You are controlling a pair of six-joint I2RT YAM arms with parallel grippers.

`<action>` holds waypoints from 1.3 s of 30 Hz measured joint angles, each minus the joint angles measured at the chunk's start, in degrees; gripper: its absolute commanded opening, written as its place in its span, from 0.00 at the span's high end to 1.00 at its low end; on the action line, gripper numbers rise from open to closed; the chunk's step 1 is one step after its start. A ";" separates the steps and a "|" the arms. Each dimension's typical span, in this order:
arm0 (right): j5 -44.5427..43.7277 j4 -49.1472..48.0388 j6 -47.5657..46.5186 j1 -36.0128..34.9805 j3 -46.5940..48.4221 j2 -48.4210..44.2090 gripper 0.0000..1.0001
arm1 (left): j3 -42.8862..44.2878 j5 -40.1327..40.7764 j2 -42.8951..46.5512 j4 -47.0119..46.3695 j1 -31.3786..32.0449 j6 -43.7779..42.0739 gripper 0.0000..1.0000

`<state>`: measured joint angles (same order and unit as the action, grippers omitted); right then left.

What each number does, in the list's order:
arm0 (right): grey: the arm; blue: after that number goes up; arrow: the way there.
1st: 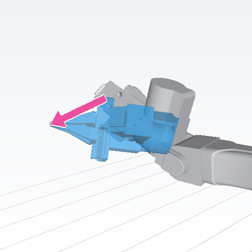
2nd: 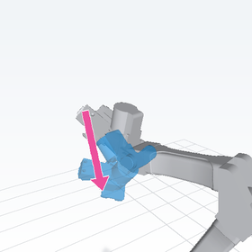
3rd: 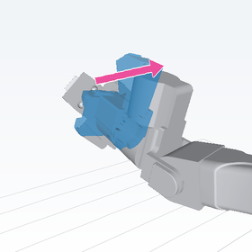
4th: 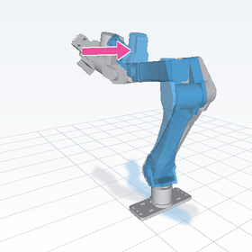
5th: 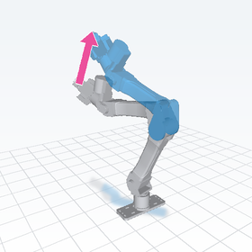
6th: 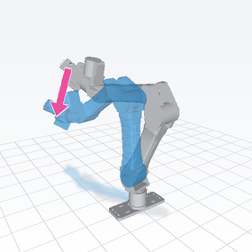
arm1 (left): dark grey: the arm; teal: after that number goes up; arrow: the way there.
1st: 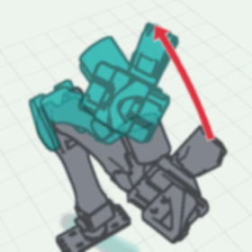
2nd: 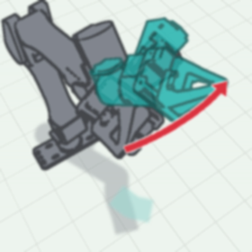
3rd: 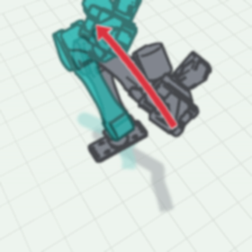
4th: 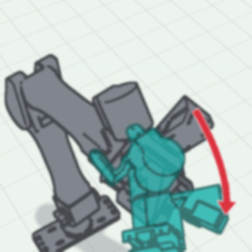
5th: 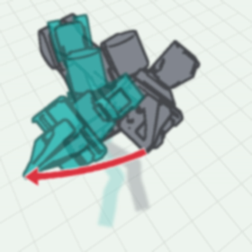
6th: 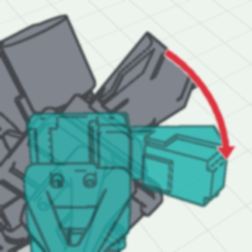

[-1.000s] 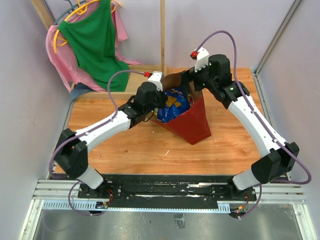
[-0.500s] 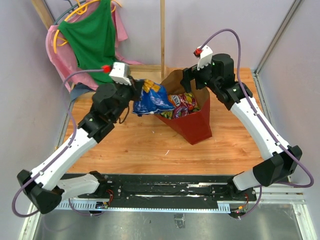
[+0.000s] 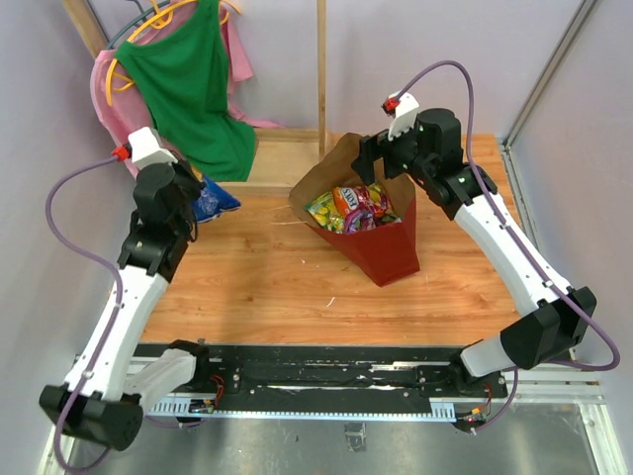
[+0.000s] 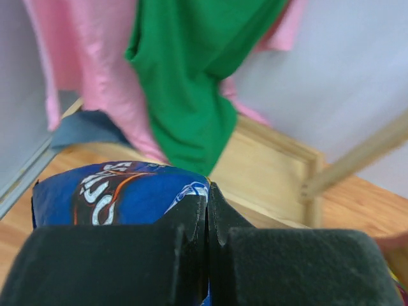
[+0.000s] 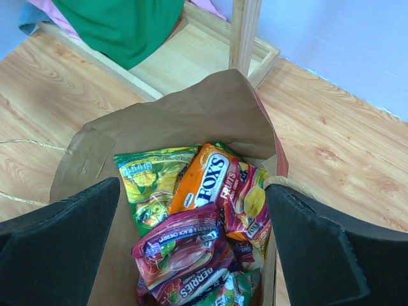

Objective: Take the snacks out of the paper bag
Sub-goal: Place the snack at the center of the board.

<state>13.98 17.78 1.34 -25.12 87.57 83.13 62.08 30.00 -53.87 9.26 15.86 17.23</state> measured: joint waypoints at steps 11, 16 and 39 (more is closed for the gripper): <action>1.99 -0.42 0.37 0.00 0.00 0.02 0.01 | -0.17 -4.44 -9.88 3.54 -22.36 8.39 1.00; 2.56 -0.68 0.59 0.00 0.00 0.15 0.01 | -0.17 -1.73 -8.59 0.92 -23.19 6.43 0.86; 3.91 -1.31 1.88 -0.02 0.00 1.11 0.01 | -9.22 -22.25 -12.37 -5.27 -23.30 9.49 0.84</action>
<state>17.89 16.47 3.22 -25.15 87.57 84.25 52.86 7.75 -66.24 3.99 -7.44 26.72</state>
